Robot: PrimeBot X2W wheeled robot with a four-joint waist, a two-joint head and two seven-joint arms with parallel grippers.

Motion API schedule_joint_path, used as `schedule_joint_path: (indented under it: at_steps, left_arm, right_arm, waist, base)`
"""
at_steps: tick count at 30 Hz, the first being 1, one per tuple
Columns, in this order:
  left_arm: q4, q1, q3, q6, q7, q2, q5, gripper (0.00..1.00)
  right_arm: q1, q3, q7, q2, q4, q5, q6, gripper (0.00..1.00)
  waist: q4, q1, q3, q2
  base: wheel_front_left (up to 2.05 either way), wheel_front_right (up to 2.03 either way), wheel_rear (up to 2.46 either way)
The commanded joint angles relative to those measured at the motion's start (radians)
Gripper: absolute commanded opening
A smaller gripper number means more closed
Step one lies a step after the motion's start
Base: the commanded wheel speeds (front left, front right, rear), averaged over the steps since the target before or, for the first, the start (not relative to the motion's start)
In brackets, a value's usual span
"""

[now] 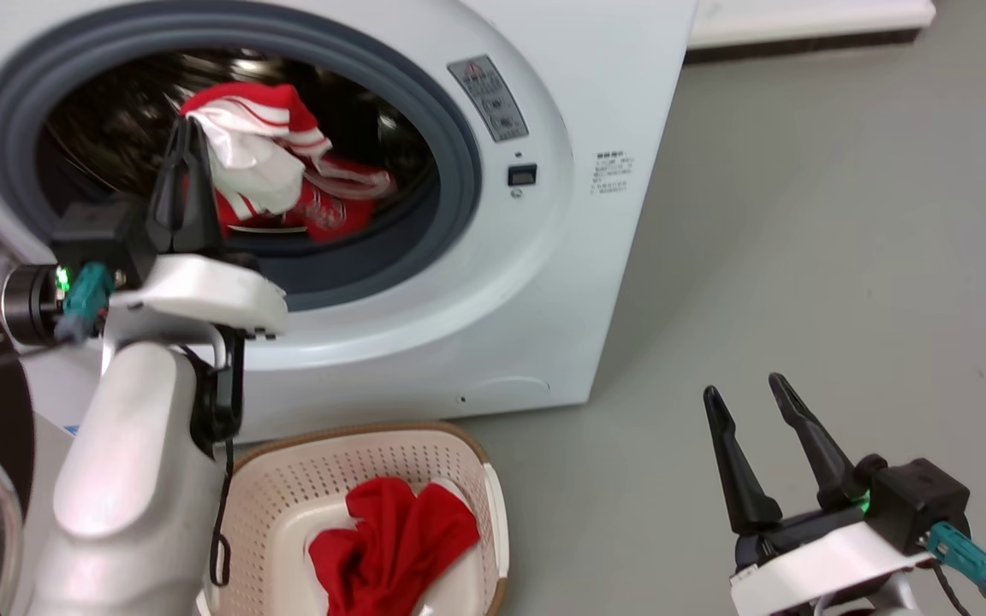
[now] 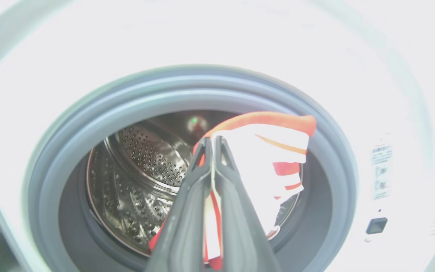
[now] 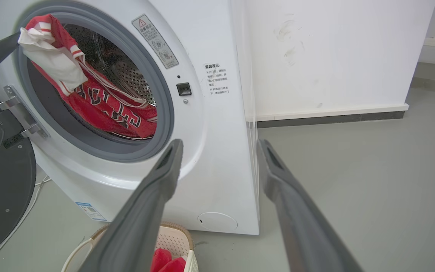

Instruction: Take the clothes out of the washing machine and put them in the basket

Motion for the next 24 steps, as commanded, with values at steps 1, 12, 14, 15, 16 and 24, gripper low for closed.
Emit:
schedule_joint_path:
  at_steps: [1, 12, 14, 15, 16, 24]
  left_arm:
    - [-0.064, 0.042, 0.0, 0.008, -0.003, 0.0, 0.008, 0.0]
    - [-0.504, 0.28, -0.017, 0.078, 0.071, 0.018, 0.035, 0.0]
    - [-0.565, 0.328, -0.017, 0.097, 0.093, 0.022, 0.04, 0.0]
    - [-0.593, 0.353, -0.018, 0.104, 0.102, 0.022, 0.039, 0.0]
    - [-0.614, 0.376, -0.018, 0.11, 0.107, 0.02, 0.036, 0.0]
    - [-0.663, 0.586, -0.05, 0.161, 0.133, -0.034, -0.005, 0.0]
  right_arm:
    - [0.021, -0.006, 0.004, 0.0, -0.01, 0.0, 0.0, 1.0]
    - [0.063, -0.017, 0.034, 0.0, -0.051, -0.006, 0.0, 1.0]
    - [0.068, -0.017, 0.035, 0.0, -0.056, -0.008, 0.0, 1.0]
    - [0.068, -0.017, 0.036, 0.0, -0.06, -0.008, 0.0, 1.0]
    - [0.068, -0.017, 0.036, 0.0, -0.063, -0.009, 0.0, 1.0]
    - [0.063, -0.01, 0.041, 0.0, -0.074, -0.011, 0.0, 1.0]
  waist:
    - [0.021, 0.0002, -0.044, 0.0]
    - [0.065, 0.0002, -0.118, 0.0]
    - [0.069, 0.0002, -0.117, 0.0]
    - [0.072, 0.0002, -0.113, 0.0]
    - [0.074, 0.0002, -0.111, 0.0]
    - [0.095, 0.0002, -0.062, 0.0]
  base:
    - [0.0, 0.0, 0.0]
    - [0.0, 0.0, 0.0]
    - [0.0, 0.0, 0.0]
    - [0.0, 0.0, 0.0]
    - [0.0, 0.0, 0.0]
    - [0.0, 0.0, 0.0]
